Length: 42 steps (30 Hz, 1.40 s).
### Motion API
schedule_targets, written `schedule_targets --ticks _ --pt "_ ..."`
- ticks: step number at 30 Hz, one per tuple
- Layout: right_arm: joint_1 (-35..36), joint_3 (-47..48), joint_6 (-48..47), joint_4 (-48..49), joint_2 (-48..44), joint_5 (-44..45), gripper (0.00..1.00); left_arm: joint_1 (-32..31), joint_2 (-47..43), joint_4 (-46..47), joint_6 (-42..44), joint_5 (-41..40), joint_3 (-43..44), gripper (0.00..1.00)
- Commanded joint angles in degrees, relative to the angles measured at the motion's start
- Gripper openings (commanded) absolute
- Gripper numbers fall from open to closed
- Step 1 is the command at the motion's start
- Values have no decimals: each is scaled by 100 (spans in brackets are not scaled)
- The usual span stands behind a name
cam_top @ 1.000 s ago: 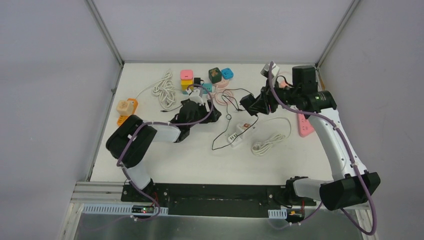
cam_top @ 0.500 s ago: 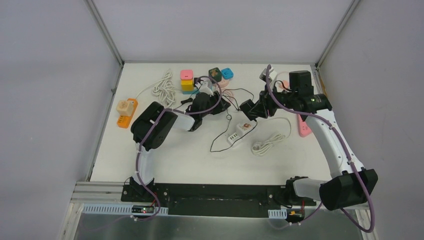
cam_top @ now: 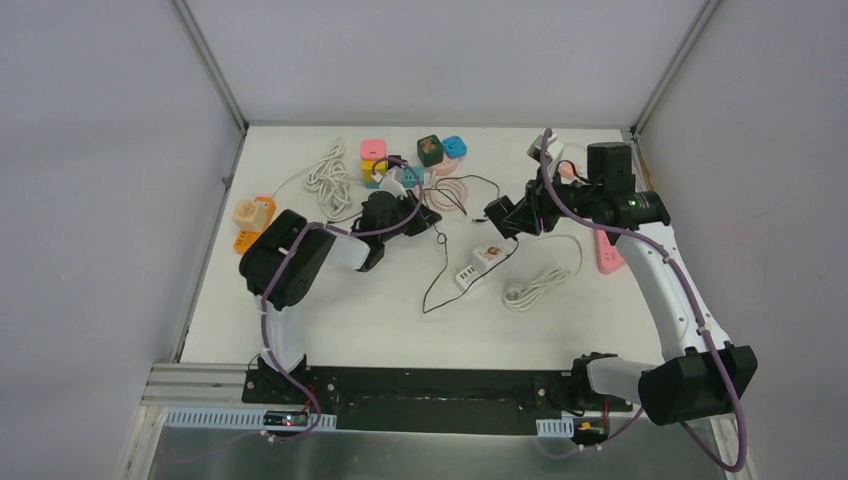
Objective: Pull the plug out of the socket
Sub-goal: Place the plug at the center of the board.
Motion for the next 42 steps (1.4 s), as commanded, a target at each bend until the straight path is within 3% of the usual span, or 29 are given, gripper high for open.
schedule_targets --ticks 1,9,14,19,25,30,36,42 --pt "-118 66 -57 103 -291 -315 0 87 -1675 139 510 -94 -809 0" --pt "-338 513 -13 -4 -234 -183 0 105 -3524 -616 1319 -196 -1241 0" --pt "-626 1127 195 79 -67 25 0 105 -4015 -1177 1613 12 -676 0" --pt "-935 1889 579 302 118 210 0 105 -3878 -1339 1480 431 290 0" --pt "-1442 3210 987 331 676 787 0 105 -2928 -1442 1009 938 1953 0" --pt "-1775 3831 1043 476 1090 1605 0 105 -1379 -1323 100 1292 3818 0" --pt "-2174 3830 882 899 1323 2314 0 16 272 -1426 -536 1295 5706 0" --pt "-2446 3535 563 1382 1725 2887 0 -271 1874 -2509 -378 855 7708 0"
